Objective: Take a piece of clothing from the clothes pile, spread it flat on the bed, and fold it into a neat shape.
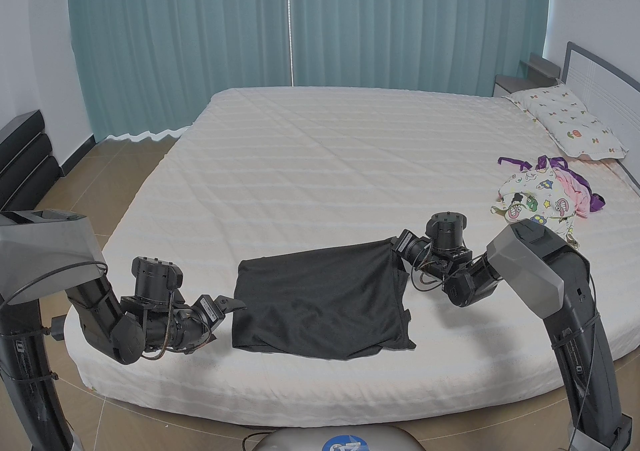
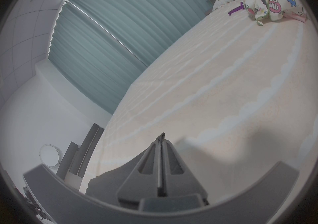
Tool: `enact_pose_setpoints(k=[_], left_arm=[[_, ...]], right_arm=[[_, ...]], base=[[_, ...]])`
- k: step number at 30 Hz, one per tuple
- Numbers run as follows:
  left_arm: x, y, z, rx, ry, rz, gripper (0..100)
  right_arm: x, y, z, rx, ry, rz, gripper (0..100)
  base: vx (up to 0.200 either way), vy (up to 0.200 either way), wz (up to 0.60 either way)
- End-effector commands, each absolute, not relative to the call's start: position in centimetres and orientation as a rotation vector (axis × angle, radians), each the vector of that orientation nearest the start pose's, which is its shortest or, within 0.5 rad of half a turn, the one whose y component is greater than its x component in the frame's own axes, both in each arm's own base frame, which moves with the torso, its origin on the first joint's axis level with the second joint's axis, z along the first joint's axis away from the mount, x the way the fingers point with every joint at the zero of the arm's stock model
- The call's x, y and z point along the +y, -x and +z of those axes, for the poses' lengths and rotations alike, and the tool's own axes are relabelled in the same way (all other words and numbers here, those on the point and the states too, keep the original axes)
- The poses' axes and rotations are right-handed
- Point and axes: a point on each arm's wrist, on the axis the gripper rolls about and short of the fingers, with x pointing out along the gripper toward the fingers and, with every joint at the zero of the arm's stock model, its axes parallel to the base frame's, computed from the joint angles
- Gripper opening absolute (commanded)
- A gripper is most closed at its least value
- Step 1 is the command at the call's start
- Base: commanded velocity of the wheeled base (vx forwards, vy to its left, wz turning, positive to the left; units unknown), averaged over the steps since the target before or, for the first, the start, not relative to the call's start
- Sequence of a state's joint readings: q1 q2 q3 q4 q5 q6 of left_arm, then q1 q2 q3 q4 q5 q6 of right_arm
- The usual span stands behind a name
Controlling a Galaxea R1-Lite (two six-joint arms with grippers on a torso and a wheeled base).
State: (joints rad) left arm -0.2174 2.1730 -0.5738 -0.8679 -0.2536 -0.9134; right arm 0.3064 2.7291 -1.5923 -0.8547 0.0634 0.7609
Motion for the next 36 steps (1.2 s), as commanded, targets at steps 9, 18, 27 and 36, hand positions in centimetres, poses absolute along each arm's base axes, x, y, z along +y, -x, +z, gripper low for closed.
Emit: enact_pose_setpoints(k=[9, 18, 27, 36], left_arm=[[-7.4, -30.7, 0.1, 0.897, 0.864, -0.08, 100], [-7.4, -30.8, 0.1, 0.896, 0.864, -0.082, 100], [-7.4, -30.8, 0.6, 0.884, 0.875, -0.092, 100], [-6.9, -29.9, 8.1, 0.661, 0.873, -0.196, 100]], right_arm=[[15.8, -49.9, -3.4, 0.349, -0.714, 0.212, 0], [15.9, -49.6, -3.7, 0.372, -0.707, 0.207, 0], [14.4, -48.7, -1.4, 0.364, -0.701, 0.166, 100], [11.4, -44.7, 6.2, 0.304, -0.699, 0.094, 100]], base=[[0.0, 0.0, 0.0], [0.0, 0.0, 0.0], [0.0, 0.0, 0.0], [0.0, 0.0, 0.0]])
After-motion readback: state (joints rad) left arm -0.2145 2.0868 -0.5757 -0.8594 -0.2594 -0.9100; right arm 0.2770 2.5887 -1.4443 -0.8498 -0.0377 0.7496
